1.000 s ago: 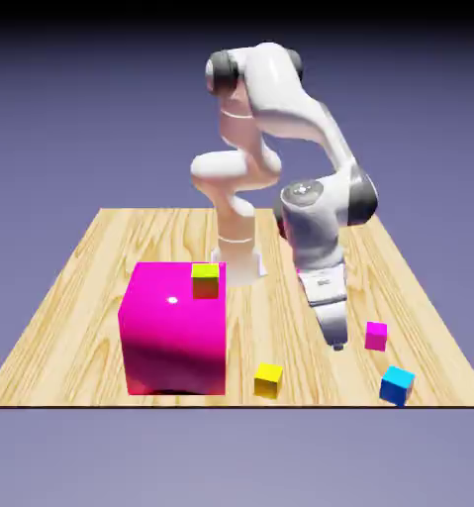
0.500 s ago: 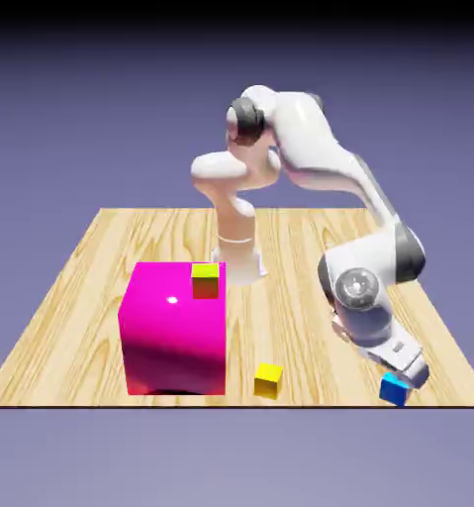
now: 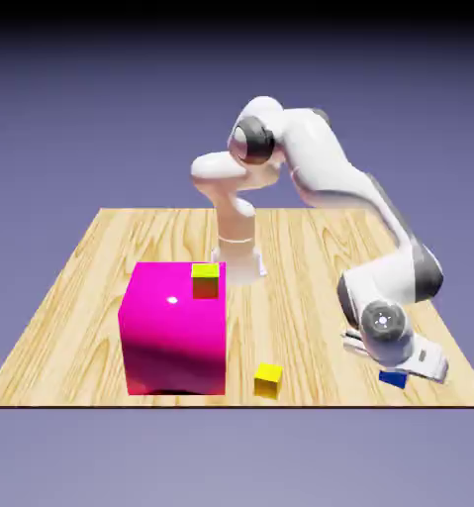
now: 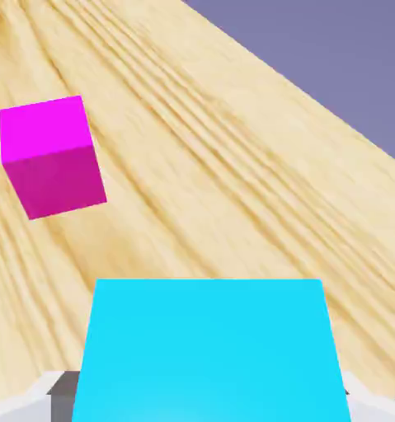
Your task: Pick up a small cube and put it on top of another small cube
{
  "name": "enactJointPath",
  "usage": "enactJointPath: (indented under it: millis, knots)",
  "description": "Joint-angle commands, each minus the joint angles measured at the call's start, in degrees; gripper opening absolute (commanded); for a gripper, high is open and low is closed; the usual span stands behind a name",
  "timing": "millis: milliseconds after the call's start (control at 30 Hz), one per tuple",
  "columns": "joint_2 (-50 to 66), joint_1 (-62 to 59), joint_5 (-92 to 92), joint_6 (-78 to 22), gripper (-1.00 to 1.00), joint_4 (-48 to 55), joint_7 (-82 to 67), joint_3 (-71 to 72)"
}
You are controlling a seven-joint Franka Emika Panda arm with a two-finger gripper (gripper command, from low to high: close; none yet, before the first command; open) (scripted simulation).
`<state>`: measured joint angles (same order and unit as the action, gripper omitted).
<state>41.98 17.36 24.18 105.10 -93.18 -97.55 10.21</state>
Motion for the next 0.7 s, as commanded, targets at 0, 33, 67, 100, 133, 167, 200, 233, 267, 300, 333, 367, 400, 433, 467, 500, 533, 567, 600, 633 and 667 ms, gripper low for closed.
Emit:
enactJointPath:
  millis: [0,33,67,100,133,167,200,233,267,300,333,367,400,433,467,500,533,567,600,633,667]
  knots:
    - [-1.09,-0.86,-1.88,-0.19,-1.00,-1.65,-0.75,2.08]
    - [-2.17,-1.71,-3.88,-0.43,-1.00,-3.30,-1.47,4.16]
    - [-3.25,-2.56,-5.87,-0.66,-1.00,-4.95,-2.19,6.23]
    - [-4.34,-3.42,-7.87,-0.89,-1.00,-6.60,-2.91,8.31]
    - [-5.42,-4.27,-9.87,-1.13,-1.00,-8.24,-3.63,10.38]
    - [-6.51,-5.13,-11.87,-1.36,-1.00,-9.89,-4.34,12.46]
    - [-7.59,-5.98,-13.87,-1.60,-1.00,-11.54,-5.06,14.54]
    - [-8.68,-6.84,-15.87,-1.83,-1.00,-13.19,-5.78,16.61]
    - [-9.76,-7.69,-17.87,-2.06,-1.00,-14.84,-6.50,18.69]
    - [-10.07,-7.93,-18.44,-2.13,-1.00,-15.31,-6.71,19.28]
    - [-10.07,-7.93,-18.44,-2.13,-1.00,-15.31,-6.71,19.29]
    - [-9.25,-7.59,-18.61,0.36,-1.00,-16.98,-6.76,19.11]
    - [-8.42,-7.25,-18.78,2.85,-1.00,-18.65,-6.80,18.93]
    - [-7.60,-6.91,-18.95,5.34,-1.00,-20.32,-6.85,18.76]
    - [-7.02,-6.67,-19.07,7.08,-1.00,-21.49,-6.89,18.64]
    - [-7.02,-6.67,-19.07,7.09,1.00,-21.49,-6.89,18.64]
    - [-7.02,-6.67,-19.07,7.09,1.00,-21.49,-6.89,18.64]
    - [-7.85,-7.01,-18.90,4.60,1.00,-19.82,-6.84,18.81]
    - [-8.67,-7.35,-18.73,2.11,1.00,-18.15,-6.79,18.99]
    - [-9.49,-7.69,-18.56,-0.38,1.00,-16.48,-6.74,19.16]
    - [-10.07,-7.93,-18.44,-2.13,1.00,-15.31,-6.71,19.28]
